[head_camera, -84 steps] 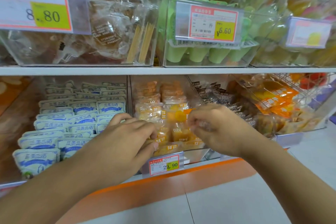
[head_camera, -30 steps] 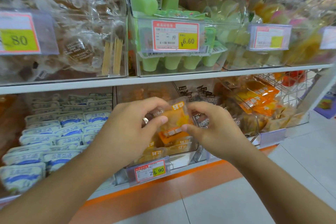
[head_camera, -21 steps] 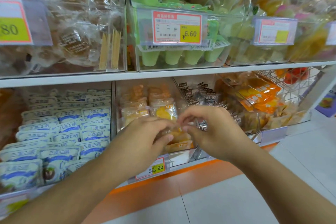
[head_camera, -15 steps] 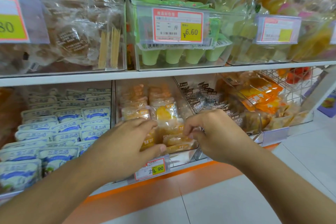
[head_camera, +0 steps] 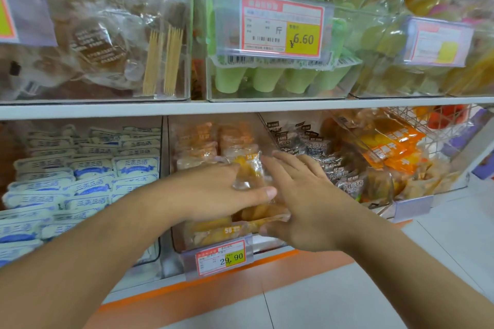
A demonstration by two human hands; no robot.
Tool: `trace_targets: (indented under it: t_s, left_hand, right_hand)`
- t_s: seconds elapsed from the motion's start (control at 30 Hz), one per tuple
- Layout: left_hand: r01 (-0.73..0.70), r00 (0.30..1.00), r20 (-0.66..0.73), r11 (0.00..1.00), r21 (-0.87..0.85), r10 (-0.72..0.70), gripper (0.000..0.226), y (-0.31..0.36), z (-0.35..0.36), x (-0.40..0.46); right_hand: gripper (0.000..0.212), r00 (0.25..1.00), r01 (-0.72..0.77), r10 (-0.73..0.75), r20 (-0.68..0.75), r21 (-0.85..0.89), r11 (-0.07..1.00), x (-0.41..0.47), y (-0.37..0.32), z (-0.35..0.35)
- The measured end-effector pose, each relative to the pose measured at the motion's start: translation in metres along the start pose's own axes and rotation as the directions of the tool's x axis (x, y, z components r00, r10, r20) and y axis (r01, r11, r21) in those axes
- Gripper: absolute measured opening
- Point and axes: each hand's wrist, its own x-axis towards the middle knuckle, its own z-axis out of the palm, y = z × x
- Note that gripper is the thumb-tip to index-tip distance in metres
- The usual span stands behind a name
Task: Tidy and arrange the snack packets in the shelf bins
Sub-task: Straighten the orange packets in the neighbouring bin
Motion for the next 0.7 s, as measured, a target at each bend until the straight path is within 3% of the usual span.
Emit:
trace_targets:
  t_s: [0.13,0.2,0.27,0.4,0.57,0.7]
  left_hand:
    - [-0.030,0.999,0.039,0.992,-0.126,0.035,0.057,-0.002,-0.006,-0.005]
    - [-0.044,0.998,0.029,0.983,-0.180,0.049,0.072,-0.008,-0.010,-0.005]
    - [-0.023,1.000,0.002,0.972,-0.233,0.024,0.069,-0.010,-0.013,-0.004]
    - [-0.058,0.997,-0.066,0.955,-0.291,0.040,0.018,-0.013,-0.012,0.002]
    - [-0.132,0.990,-0.088,0.940,-0.314,0.110,0.034,-0.013,-0.013,0.004]
    - [-0.186,0.971,-0.206,0.924,-0.335,0.121,0.029,-0.013,-0.010,0.010]
  right_hand:
    - [0.098,0.998,0.053,-0.053,0.024,-0.016,0.998,0.005,0.001,-0.001]
    - [0.089,0.997,0.070,-0.070,-0.009,-0.016,0.997,0.005,0.001,0.001]
    - [0.086,0.998,0.061,-0.062,-0.027,-0.018,0.998,0.005,0.001,0.003]
    - [0.081,0.998,0.055,-0.054,-0.023,0.036,0.998,0.005,0.001,0.001]
    - [0.071,0.999,0.035,-0.033,-0.029,0.105,0.994,0.001,0.002,-0.003]
    - [0.082,0.998,0.061,-0.058,-0.039,0.100,0.993,0.001,0.002,-0.001]
